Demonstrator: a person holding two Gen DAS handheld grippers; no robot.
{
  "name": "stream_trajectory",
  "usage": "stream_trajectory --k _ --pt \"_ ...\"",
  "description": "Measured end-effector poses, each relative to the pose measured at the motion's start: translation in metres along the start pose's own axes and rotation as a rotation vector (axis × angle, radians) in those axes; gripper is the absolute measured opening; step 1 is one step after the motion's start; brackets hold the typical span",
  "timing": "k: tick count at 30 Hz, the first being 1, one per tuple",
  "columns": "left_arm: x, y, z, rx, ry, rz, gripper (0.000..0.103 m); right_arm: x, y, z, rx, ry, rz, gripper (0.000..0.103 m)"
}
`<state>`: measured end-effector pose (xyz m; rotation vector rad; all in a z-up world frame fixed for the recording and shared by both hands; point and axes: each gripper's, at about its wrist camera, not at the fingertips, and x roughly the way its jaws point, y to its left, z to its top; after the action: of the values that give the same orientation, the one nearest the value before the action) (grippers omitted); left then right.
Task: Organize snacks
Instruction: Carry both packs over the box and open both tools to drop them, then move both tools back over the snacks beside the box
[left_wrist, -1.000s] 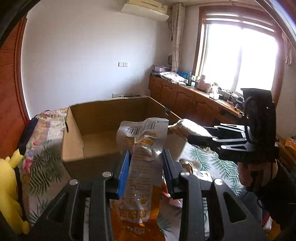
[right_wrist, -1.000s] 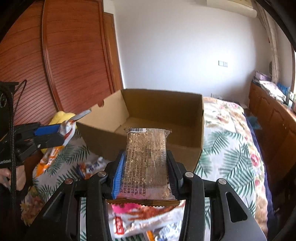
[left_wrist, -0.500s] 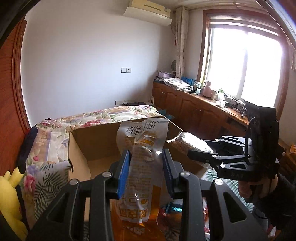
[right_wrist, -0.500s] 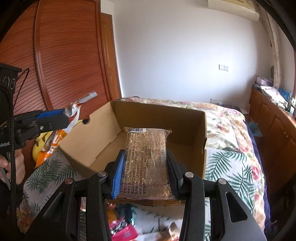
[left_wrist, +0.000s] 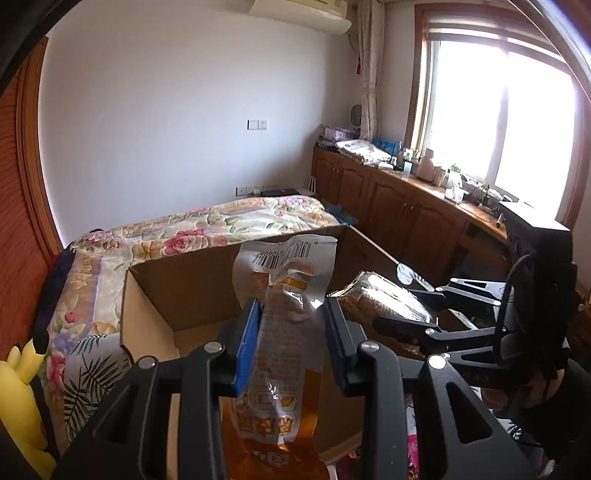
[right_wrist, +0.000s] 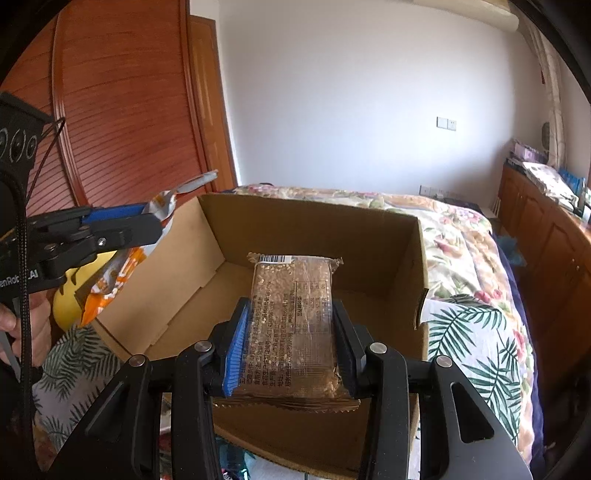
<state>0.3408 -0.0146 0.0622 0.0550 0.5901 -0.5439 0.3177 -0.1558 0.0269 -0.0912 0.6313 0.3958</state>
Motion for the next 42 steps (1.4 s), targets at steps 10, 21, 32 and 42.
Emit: stream_trajectory --k 10,21,32,42 --pt "0.021 -0.003 -0.004 0.01 0.065 0.042 0.033 0.009 0.002 -0.005 -0.001 0.023 -0.017 0.043" --pt "0.023 0.003 -0.01 -0.038 0.069 0.042 0.043 0.008 0.004 -0.009 0.017 0.011 -0.022 0.053" --pt "-0.025 -0.008 -0.021 -0.01 0.009 0.056 0.053 -0.05 0.003 -0.022 0.062 -0.062 -0.013 0.057" --pt "-0.064 -0.032 -0.064 0.046 -0.011 0.038 0.069 -0.099 0.007 -0.075 0.121 -0.081 -0.089 0.062"
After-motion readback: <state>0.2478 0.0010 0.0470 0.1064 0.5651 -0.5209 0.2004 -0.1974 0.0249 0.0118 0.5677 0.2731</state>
